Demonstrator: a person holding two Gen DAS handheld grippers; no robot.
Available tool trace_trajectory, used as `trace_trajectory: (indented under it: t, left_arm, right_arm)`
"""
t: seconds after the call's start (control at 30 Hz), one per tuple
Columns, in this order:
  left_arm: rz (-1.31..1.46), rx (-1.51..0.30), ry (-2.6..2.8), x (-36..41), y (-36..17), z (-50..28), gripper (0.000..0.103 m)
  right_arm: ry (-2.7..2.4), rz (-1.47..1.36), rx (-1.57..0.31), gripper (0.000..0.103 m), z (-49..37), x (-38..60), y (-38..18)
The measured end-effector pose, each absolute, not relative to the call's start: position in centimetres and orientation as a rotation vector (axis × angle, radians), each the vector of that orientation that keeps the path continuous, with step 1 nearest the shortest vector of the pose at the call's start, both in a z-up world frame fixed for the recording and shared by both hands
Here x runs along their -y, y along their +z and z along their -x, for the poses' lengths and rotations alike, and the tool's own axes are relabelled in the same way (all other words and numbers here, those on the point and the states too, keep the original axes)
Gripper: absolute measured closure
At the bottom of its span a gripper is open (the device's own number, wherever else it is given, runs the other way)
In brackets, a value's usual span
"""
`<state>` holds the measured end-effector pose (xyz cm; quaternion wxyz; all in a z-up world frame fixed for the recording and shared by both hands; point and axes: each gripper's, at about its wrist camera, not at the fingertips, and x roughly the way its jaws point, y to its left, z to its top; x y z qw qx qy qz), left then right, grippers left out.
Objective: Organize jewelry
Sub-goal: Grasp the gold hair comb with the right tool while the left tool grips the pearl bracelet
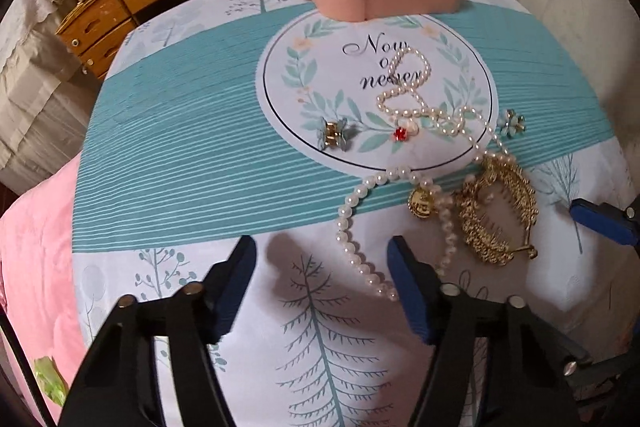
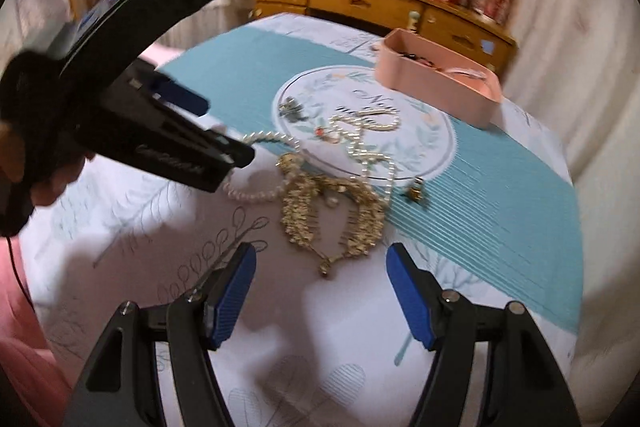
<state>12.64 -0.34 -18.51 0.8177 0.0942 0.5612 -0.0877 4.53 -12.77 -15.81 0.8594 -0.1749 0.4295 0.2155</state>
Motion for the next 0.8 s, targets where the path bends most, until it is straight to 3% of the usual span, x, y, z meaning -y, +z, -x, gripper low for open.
trace_trajectory:
  t: [0.1, 0.23, 0.47, 0.53, 0.8]
  left_arm:
    - [-0.181, -1.204, -0.214, 0.3, -18.8, -12.8, 0.049]
    - [-0.129, -1.201, -0.256, -0.4, -18.9, -13.2, 0.061]
    - [-0.163, -1.178, -0.298, -0.7, -19.0, -14.0, 0.082]
    - [-0.149, -1.181, -0.298, -1.1, -18.9, -14.3, 0.088]
    - [-0.127, -1.202, -0.25, -3.4, -19.0, -14.5, 0.089]
  right_arm:
    - [0.456, 0.381, -0.914, 0.036, -4.8, 11.9, -16.2]
    - [0.438, 0.381, -0.942, 0.051, -5.5, 10.8, -16.7]
    - [0.386, 0.352, -1.006, 0.056, -7.4, 9.4, -17.8]
    - [0.375, 0.334, -1.012, 0.061, -7.7, 9.2, -17.8]
    - [0.354, 0.253, -1.016, 0.078, -8.0, 8.7, -17.8]
